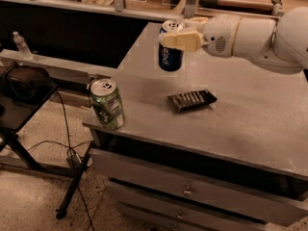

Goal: Move pepsi can near green can

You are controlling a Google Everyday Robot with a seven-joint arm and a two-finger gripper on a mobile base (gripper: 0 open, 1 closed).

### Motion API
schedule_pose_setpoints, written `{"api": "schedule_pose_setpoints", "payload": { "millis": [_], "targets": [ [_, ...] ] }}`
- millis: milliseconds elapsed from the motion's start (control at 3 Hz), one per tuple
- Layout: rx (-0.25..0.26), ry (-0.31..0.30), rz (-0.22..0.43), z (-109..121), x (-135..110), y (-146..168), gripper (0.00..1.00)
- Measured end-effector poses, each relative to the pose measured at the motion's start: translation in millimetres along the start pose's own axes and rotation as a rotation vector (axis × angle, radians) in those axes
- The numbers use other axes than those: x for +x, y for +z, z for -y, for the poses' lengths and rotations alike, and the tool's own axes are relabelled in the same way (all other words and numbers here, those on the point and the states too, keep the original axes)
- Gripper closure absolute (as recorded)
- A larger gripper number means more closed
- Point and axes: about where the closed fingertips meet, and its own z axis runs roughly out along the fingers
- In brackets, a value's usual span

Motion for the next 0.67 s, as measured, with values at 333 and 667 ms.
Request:
{"api": "schedule_pose_setpoints", "payload": {
  "millis": [333,667],
  "targets": [
    [-0.12,0.056,-0.01,-41.4,6.7,-4.6,1.0],
    [-0.157,0.088,0.003,-58.5,4.1,-21.1,1.0]
  ]
}}
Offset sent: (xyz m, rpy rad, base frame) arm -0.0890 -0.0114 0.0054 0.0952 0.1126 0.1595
